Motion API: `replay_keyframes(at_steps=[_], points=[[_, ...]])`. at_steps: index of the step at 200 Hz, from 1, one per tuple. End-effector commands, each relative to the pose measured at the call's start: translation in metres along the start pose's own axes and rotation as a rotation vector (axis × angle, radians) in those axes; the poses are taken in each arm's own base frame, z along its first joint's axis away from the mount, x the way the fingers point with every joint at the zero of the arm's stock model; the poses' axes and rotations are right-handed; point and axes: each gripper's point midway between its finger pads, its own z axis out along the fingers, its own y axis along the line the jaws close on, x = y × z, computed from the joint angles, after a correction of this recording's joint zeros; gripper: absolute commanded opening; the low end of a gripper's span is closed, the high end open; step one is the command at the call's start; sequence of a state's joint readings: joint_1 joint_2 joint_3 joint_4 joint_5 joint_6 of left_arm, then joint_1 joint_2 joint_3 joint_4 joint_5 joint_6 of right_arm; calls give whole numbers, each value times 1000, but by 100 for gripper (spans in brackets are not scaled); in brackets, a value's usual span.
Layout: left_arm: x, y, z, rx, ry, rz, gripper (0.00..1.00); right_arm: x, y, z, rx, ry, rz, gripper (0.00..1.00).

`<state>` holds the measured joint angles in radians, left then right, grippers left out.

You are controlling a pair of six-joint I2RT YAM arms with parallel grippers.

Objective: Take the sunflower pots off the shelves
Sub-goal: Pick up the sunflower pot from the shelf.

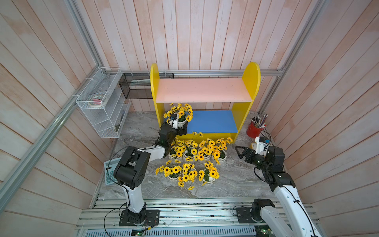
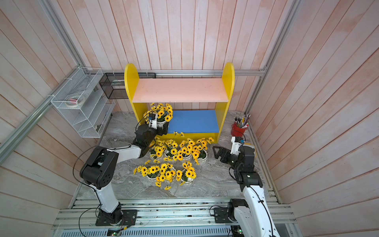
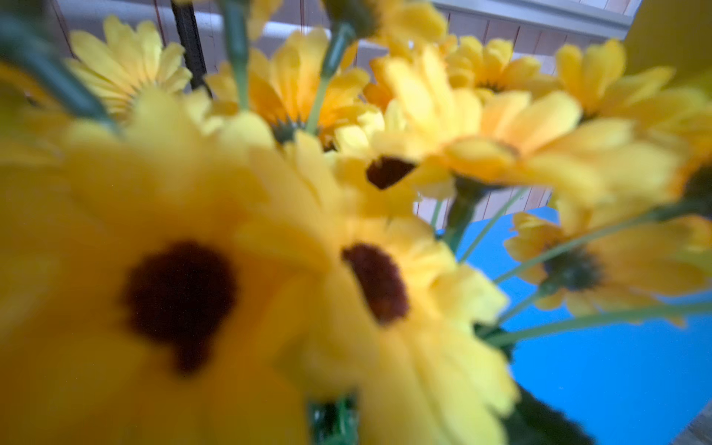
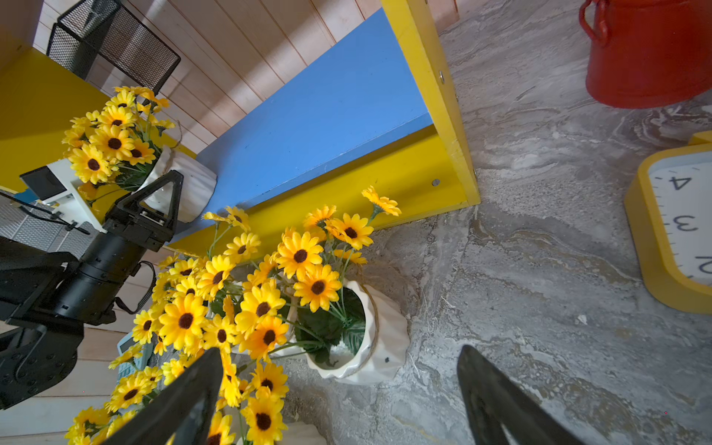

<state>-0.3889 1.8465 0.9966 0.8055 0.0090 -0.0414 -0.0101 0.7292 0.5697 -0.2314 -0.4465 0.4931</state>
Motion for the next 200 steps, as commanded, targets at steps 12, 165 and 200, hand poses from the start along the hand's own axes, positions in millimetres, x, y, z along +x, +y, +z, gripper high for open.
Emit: replay_keyframes(at_steps=[12,165,200], points=[[-19,7,7,-38,-60,-22,100,-4,1,-1,-4,-20,-15,95],[-12,0,22,22,-57,-26,50,-3,1,-1,-4,-20,-20,94],[-25,-3,10,40,-62,-26,0,-8,3,0,-10,-27,-14,89]])
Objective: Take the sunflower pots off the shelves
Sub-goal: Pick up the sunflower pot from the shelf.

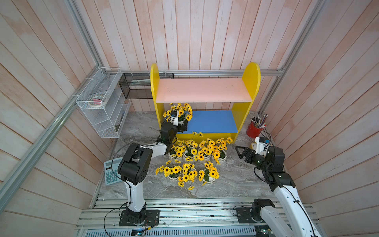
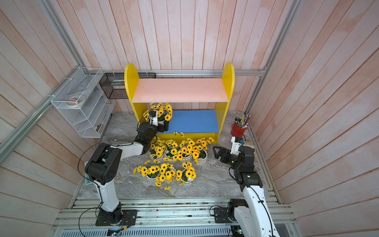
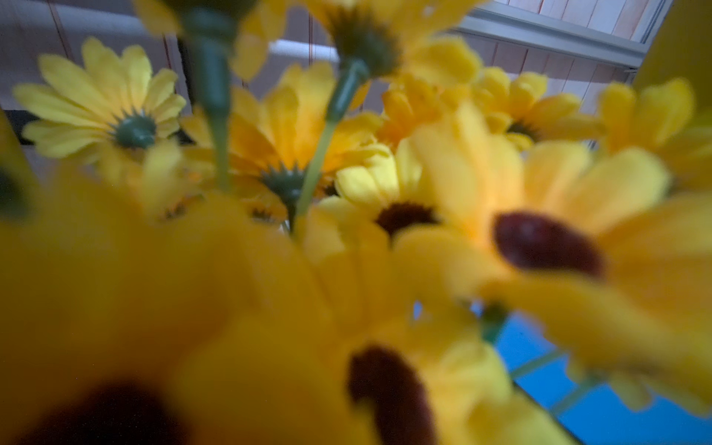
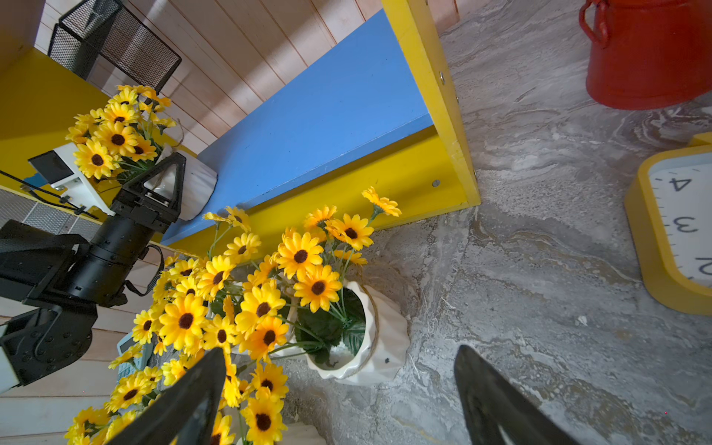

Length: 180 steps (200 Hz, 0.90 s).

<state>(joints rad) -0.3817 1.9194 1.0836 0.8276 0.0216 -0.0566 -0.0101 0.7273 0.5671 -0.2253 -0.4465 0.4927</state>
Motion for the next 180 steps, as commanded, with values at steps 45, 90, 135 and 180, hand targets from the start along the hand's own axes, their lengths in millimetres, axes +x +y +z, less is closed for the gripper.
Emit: replay_keyframes(at_steps=[45,90,135,180], points=[[-53,-13,-26,60,-66,-9,0,-22,11,-3,-20,-57,-13,86],[-74,-40,-54,121,-100,-45,0,-36,15,-5,-14,-89,-15,80],[-80,-85,-93,182,-107,-10,0,-50,24,-7,-18,-88,-27,80],[-121,-156,-137,289,-167,38,0,-96,24,-12,6,-188,-23,81]])
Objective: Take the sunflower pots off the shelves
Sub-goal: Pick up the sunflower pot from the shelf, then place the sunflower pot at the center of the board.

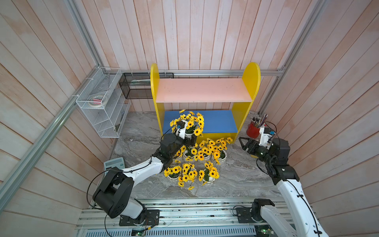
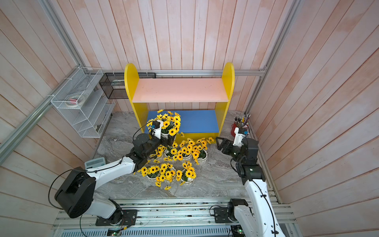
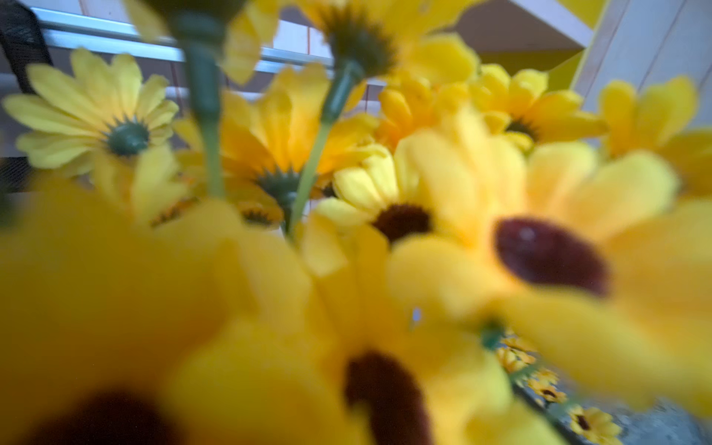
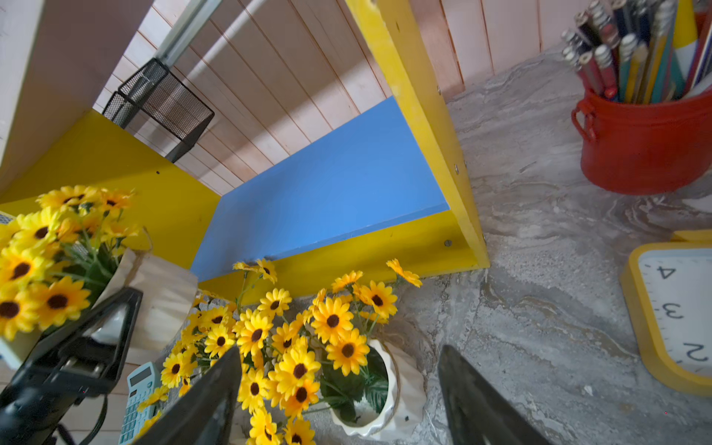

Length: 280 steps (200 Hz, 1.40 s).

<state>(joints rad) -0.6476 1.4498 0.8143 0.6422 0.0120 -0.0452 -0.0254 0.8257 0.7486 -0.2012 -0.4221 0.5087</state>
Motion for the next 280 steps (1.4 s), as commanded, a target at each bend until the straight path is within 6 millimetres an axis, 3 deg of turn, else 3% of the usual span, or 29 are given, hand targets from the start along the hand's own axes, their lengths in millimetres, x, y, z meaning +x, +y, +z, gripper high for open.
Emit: replay_keyframes(at_steps=[1,19,39,42,48,74,116,202,280], points=[[-69,-36,-16,36,-161,45,0,-35,-2,-2,21,-85,0,81],[-80,-72,-26,105,-169,27,0,-61,-14,-3,23,-129,37,80],[-80,-106,-36,136,-173,7,0,-80,-29,-3,-5,-152,99,79],[-79,-122,-40,167,-172,0,0,-82,-31,-3,-10,-151,108,78],[-77,-137,-43,185,-169,-1,0,-86,-33,-5,-21,-157,121,78],[-57,-191,-53,192,-153,-13,0,-94,-40,-12,-45,-186,164,78],[-16,-249,-63,126,-180,-40,0,-110,-39,-30,-68,-233,175,79],[51,-315,-56,172,-134,-73,0,-114,-31,-40,-94,-259,159,79],[124,-329,-38,152,-66,-17,0,-117,-23,-46,-120,-274,147,79]])
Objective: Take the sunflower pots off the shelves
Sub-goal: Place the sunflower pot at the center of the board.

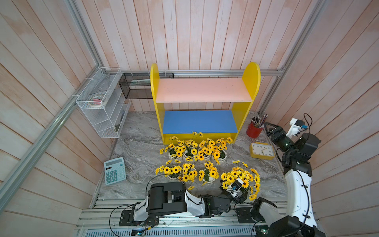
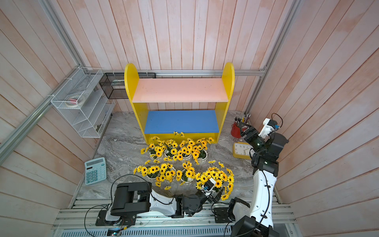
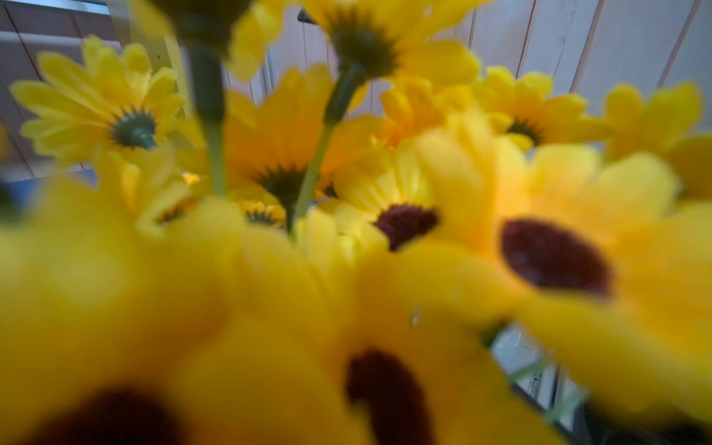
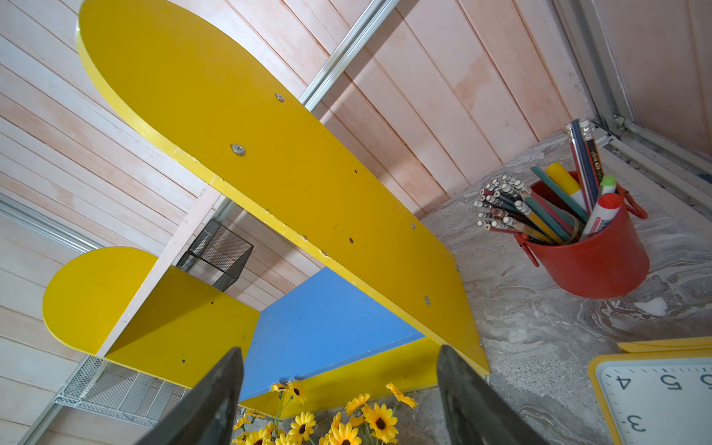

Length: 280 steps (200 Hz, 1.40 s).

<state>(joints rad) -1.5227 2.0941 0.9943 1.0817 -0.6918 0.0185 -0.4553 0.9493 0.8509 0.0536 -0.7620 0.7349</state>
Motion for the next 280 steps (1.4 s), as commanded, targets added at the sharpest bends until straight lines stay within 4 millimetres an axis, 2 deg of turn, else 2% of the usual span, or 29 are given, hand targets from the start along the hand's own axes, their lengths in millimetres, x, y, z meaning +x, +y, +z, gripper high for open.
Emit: replay_keyframes(at_steps=[1,26,69,107,130,169,193,217,222,238,264,280], points=[[-22,-3,7,-21,-93,-85,0,-8,16,-5,-48,-22,-28,79],[-5,0,9,-35,-98,-103,0,-7,21,-7,-71,-23,-26,79],[24,18,15,-66,-85,-129,0,-1,22,-6,-82,-15,-25,78],[42,20,25,-74,-71,-105,0,1,25,-6,-100,-10,-20,78],[46,22,32,-85,-57,-102,0,1,29,-8,-106,-11,-27,78],[63,42,42,-107,5,-118,0,3,31,-9,-121,-12,-23,78],[76,52,42,-110,33,-114,0,4,32,-10,-125,-12,-24,78],[81,53,43,-107,43,-87,0,6,31,-10,-125,-12,-23,79],[80,53,43,-103,42,-89,5,6,31,-11,-125,-13,-25,79],[79,45,42,-59,55,-82,32,6,30,-11,-124,-15,-24,81],[76,34,37,-50,63,-58,98,6,32,-11,-127,-15,-23,87],[67,29,33,-48,53,-6,100,6,31,-11,-126,-15,-24,89]])
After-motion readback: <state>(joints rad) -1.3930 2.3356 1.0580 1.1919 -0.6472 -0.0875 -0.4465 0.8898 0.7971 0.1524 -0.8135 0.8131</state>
